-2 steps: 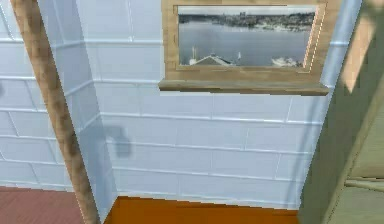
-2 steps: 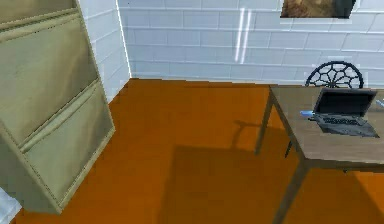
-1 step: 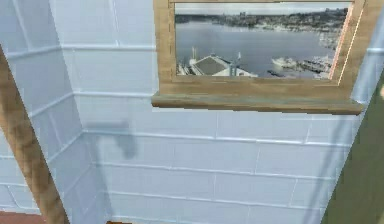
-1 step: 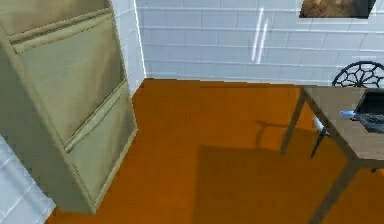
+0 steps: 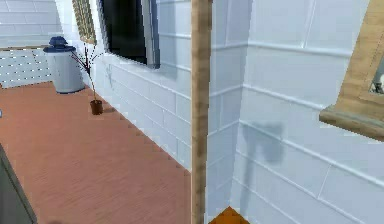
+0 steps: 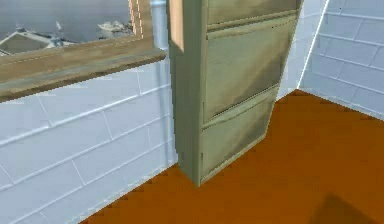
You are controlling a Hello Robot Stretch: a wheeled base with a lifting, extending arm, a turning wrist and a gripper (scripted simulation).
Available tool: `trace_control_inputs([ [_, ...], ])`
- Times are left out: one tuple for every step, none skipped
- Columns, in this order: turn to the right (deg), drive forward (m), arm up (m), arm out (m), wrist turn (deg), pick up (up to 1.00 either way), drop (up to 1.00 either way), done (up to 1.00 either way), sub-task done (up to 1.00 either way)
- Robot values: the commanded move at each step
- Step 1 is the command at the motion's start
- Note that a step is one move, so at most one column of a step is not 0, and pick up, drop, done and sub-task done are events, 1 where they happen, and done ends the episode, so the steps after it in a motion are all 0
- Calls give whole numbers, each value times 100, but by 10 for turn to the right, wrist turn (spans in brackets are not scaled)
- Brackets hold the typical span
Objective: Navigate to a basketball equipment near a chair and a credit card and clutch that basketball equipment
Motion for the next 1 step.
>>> trace_control_inputs([
  [-270,0,0,0,0,0,0,0,0],
])
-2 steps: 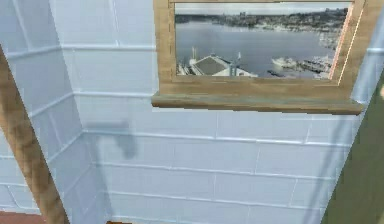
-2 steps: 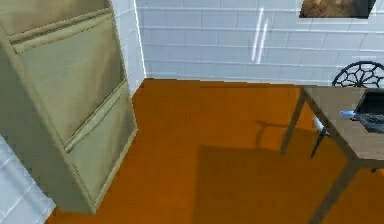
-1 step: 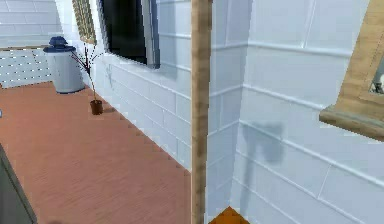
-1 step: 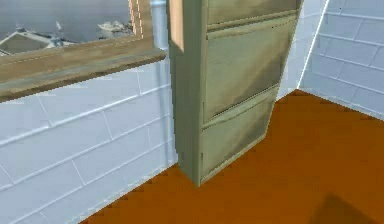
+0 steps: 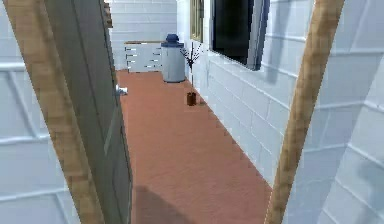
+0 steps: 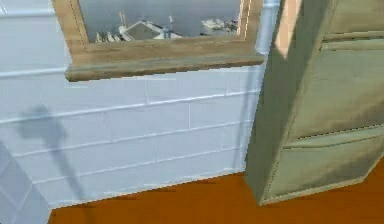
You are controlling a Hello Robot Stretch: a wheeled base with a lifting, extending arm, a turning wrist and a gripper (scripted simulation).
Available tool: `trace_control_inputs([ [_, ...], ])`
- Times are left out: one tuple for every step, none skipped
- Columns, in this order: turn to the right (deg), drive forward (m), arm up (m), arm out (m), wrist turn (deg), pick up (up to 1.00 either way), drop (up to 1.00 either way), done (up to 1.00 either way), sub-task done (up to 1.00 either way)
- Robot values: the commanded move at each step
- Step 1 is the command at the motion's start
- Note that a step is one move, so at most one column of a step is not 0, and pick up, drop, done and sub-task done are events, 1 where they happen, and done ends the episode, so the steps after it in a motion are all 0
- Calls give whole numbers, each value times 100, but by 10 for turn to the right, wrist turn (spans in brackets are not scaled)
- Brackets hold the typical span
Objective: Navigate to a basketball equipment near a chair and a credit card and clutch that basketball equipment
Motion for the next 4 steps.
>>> trace_control_inputs([
  [0,25,0,0,0,0,0,0,0],
  [450,0,0,0,0,0,0,0,0],
  [180,0,0,0,0,0,0,0,0],
  [0,25,0,0,0,0,0,0,0],
])
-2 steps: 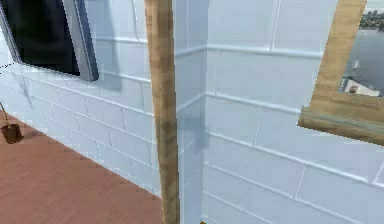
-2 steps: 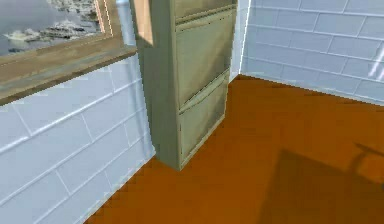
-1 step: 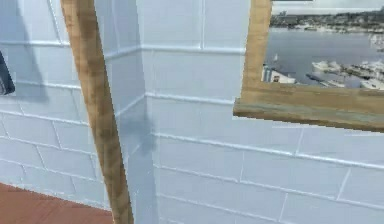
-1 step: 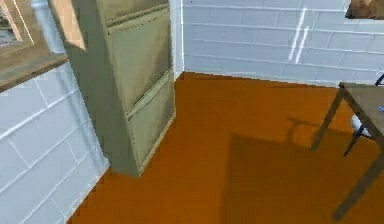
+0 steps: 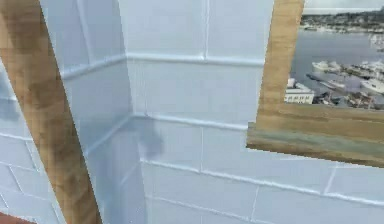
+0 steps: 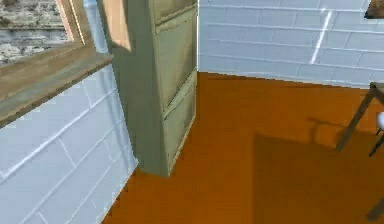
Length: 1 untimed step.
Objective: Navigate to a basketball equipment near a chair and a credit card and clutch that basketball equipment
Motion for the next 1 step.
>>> trace_control_inputs([
  [-450,0,0,0,0,0,0,0,0],
])
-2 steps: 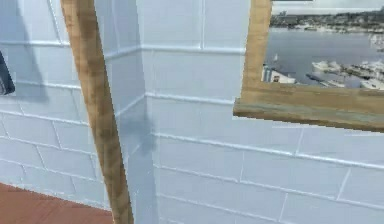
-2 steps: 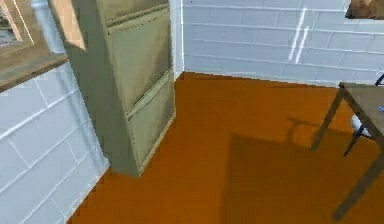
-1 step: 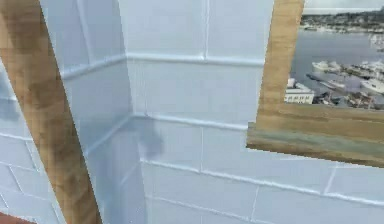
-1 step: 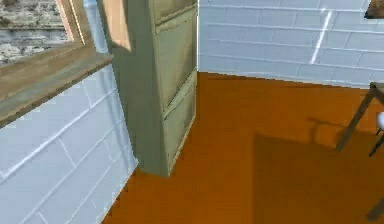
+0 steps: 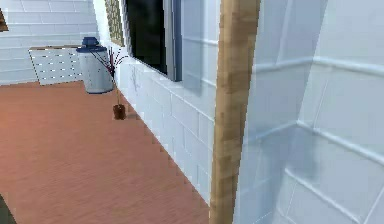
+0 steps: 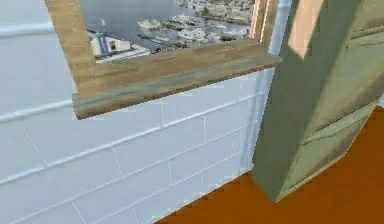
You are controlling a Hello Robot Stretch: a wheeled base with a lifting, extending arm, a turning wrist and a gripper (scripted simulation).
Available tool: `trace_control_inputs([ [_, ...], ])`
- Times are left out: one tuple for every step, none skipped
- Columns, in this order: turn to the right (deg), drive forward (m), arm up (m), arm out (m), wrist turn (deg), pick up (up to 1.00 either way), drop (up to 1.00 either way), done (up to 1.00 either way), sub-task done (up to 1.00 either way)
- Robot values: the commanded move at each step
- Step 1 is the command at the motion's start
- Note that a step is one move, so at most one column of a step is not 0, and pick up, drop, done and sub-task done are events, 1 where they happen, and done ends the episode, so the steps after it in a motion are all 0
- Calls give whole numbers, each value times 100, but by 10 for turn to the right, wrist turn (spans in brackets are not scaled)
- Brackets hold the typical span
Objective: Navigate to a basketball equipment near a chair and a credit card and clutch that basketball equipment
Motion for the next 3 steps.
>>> trace_control_inputs([
  [-240,0,0,0,0,0,0,0,0],
  [0,25,0,0,0,0,0,0,0],
  [-120,0,0,0,0,0,0,0,0],
])
